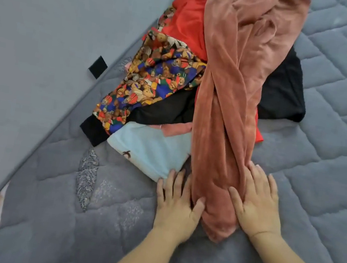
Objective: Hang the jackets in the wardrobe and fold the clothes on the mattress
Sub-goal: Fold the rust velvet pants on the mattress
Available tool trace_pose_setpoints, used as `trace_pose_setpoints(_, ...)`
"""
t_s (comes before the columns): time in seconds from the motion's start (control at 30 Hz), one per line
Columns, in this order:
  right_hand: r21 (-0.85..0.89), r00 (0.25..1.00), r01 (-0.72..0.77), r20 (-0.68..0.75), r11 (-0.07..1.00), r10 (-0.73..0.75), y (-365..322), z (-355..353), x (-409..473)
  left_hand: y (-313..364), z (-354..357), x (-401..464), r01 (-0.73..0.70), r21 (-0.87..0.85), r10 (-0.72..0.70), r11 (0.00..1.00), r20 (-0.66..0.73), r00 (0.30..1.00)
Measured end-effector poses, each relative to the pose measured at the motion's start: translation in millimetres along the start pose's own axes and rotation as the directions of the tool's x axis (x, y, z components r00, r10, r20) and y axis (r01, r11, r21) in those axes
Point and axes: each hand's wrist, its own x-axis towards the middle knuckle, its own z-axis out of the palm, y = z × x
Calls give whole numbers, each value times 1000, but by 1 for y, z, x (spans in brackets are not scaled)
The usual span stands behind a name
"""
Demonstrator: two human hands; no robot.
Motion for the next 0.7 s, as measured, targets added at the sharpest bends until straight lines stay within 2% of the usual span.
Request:
trace_pose_setpoints(0.07, -1, 996, 29, -79, 1000, -29, -3, 14, 5, -5, 26, 3, -3, 48, 10, 999, -147, 989)
trace_pose_setpoints(0.17, -27, 996, 23, -84, 999, -25, 0, 16, 7, -6, 36, 3, 6, 63, 10, 998, -255, 967)
trace_pose_setpoints(0.27, -55, 998, 19, -58, 998, -22, 3, 16, 1, -3, 36, 1, 4, 68, 12, 998, -234, 972)
trace_pose_setpoints(0.7, -41, 978, 71, -195, 997, -77, 6, 24, 2, -3, 39, 7, 10, 53, 6, 999, -294, 956)
